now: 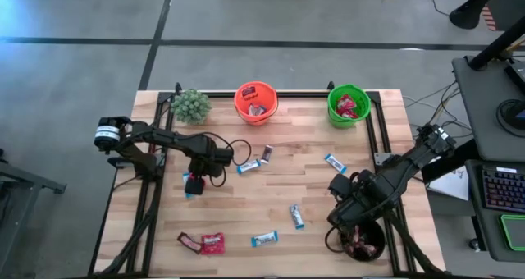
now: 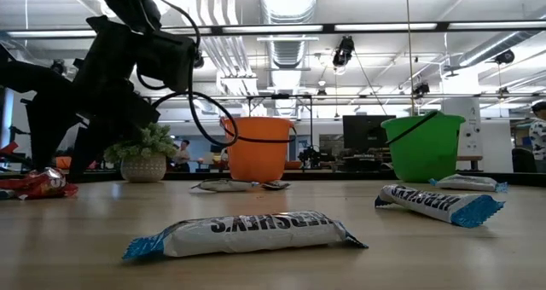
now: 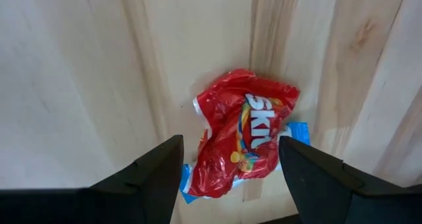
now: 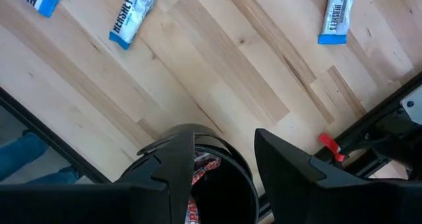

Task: Sort candy
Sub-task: Put the red candy into the green bucket

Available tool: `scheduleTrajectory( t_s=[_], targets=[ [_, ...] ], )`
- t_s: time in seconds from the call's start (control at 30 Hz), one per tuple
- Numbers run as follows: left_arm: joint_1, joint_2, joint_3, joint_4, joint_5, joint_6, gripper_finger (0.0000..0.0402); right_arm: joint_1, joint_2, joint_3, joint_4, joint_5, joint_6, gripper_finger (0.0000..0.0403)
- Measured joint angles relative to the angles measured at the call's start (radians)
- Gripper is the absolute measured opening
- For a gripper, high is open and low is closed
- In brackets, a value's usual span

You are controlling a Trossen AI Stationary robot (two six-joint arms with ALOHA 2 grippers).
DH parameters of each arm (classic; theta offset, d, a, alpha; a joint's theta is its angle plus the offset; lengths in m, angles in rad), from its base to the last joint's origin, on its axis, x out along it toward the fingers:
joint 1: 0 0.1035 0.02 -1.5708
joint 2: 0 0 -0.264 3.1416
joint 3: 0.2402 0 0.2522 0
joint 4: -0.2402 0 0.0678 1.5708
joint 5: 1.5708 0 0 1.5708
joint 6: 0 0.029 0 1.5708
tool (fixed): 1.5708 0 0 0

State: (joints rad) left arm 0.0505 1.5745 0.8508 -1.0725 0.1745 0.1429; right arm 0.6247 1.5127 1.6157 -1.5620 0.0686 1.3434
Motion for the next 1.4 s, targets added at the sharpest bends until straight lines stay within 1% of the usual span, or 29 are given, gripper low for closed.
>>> scheduleTrajectory(
  t_s=[0.2, 0.37, 0.5, 0.57, 0.67, 0.87, 0.9, 0.93, 1.0, 1.2, 1.4],
  targets=[
    [0.0, 0.017, -0.009, 0.008, 0.009, 0.002, 0.0231, 0.0, 0.0, 0.0, 0.0, 0.0, 0.0, 0.0151],
    [0.0, 0.095, -0.01, 0.008, 0.009, 0.003, 0.0231, 0.001, 0.0, 0.0, 0.0, -0.001, 0.0, 0.0151],
    [0.0, 0.118, -0.005, 0.008, 0.003, 0.011, 0.0225, 0.001, 0.0, 0.0, 0.0, -0.017, 0.0, 0.0151],
    [0.0, 0.117, -0.002, 0.011, 0.0, 0.018, 0.0207, 0.001, 0.0, 0.0, 0.0, -0.017, 0.0, 0.0151],
    [0.0, 0.11, -0.001, 0.024, -0.001, 0.022, 0.0162, 0.001, 0.0, 0.0, -0.001, -0.018, -0.005, 0.0151],
    [0.0, 0.11, 0.012, 0.005, 0.019, 0.017, 0.003, 0.001, 0.0, 0.0, -0.001, -0.018, -0.012, 0.015],
    [0.0, 0.107, 0.018, -0.001, 0.028, 0.017, 0.0017, 0.001, 0.0, 0.0, -0.001, -0.018, -0.021, 0.0151],
    [0.0, 0.104, 0.025, -0.006, 0.028, 0.017, 0.0011, 0.0, 0.0, 0.0, -0.001, -0.018, -0.028, 0.0151],
    [0.0, 0.096, 0.044, -0.037, 0.029, 0.017, 0.0014, -0.002, 0.0, 0.0, 0.0, -0.018, -0.044, 0.015],
    [0.0, 0.057, 0.126, -0.22, 0.029, 0.026, 0.0003, -0.007, 0.0, 0.0, 0.016, -0.008, -0.046, 0.015],
    [0.0, -0.032, 0.224, -0.287, 0.028, 0.024, 0.0001, -0.017, 0.0, 0.0, 0.125, 0.048, -0.096, 0.0141]
  ],
)
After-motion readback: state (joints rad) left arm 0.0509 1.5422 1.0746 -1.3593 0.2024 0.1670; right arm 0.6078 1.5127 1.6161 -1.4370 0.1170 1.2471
